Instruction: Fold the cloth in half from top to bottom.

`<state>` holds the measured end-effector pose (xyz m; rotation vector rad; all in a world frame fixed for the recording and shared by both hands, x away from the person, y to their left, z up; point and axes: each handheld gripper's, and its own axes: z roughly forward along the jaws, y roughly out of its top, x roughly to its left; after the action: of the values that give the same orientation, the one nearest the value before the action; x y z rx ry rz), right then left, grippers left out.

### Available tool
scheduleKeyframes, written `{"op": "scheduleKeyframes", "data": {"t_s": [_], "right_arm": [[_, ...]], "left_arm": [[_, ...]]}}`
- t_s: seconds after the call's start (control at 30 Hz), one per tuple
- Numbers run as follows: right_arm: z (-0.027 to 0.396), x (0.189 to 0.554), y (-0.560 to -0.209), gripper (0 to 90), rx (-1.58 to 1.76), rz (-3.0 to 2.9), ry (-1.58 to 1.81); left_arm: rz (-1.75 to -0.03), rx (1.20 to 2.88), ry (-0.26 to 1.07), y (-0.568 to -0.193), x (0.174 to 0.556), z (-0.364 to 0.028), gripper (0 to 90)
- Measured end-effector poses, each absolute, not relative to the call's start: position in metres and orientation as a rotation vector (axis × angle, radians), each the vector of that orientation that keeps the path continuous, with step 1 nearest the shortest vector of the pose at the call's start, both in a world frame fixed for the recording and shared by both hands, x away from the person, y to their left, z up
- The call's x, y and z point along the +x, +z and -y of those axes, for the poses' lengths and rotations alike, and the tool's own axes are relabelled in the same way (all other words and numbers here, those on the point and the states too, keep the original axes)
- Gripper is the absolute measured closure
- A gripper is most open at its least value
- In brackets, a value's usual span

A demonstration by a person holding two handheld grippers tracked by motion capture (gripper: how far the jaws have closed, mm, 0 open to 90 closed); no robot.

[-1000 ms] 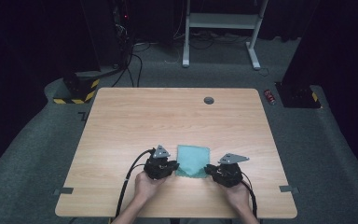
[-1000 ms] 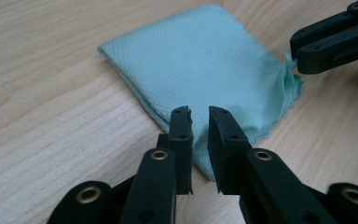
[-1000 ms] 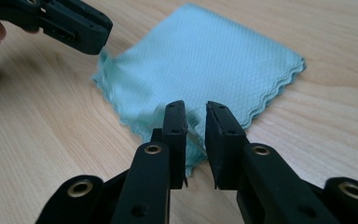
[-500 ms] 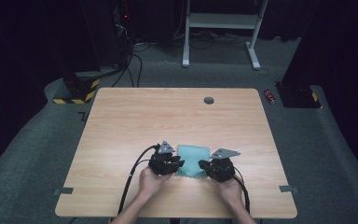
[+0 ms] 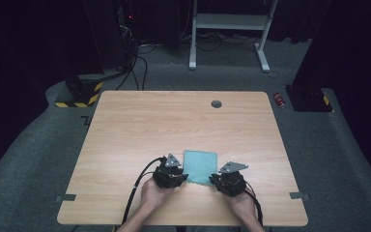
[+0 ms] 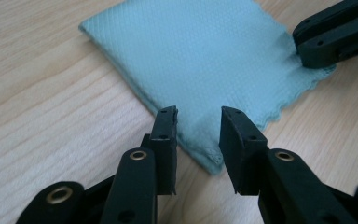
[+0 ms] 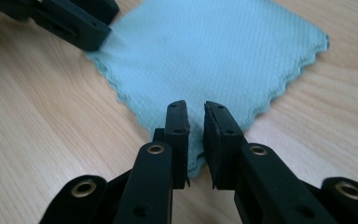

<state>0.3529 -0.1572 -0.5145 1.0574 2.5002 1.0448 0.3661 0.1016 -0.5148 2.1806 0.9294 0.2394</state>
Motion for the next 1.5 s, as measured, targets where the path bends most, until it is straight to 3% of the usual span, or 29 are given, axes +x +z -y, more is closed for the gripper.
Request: {"op": "scheduleKeyframes", "data": {"t_s": [0.23,0.7,0.97,1.2,1.37,1.5], "right_arm": [[0.16,0.357,-0.507,85.1,1.034,-2.474,1.045],[0.128,0.427,-0.511,85.8,1.184,-2.408,1.062],[0.164,0.437,-0.507,75.5,1.287,-2.318,1.058],[0.159,0.448,-0.511,68.5,1.293,-2.359,1.02],[0.155,0.45,-0.514,79.1,1.259,-2.398,1.006],[0.154,0.451,-0.514,87.1,1.243,-2.415,1.012]], "left_arm": [[-0.916,2.156,0.231,-0.51,0.369,-0.11,64.5],[-0.951,2.157,0.277,-0.512,0.434,-0.077,58.1],[-1.039,2.128,0.316,-0.507,0.445,-0.097,56.4],[-1.127,2.059,0.255,-0.516,0.456,-0.102,52.8],[-1.062,2.107,0.303,-0.516,0.452,-0.093,56.0],[-1.035,2.143,0.279,-0.514,0.453,-0.088,72.5]]}}
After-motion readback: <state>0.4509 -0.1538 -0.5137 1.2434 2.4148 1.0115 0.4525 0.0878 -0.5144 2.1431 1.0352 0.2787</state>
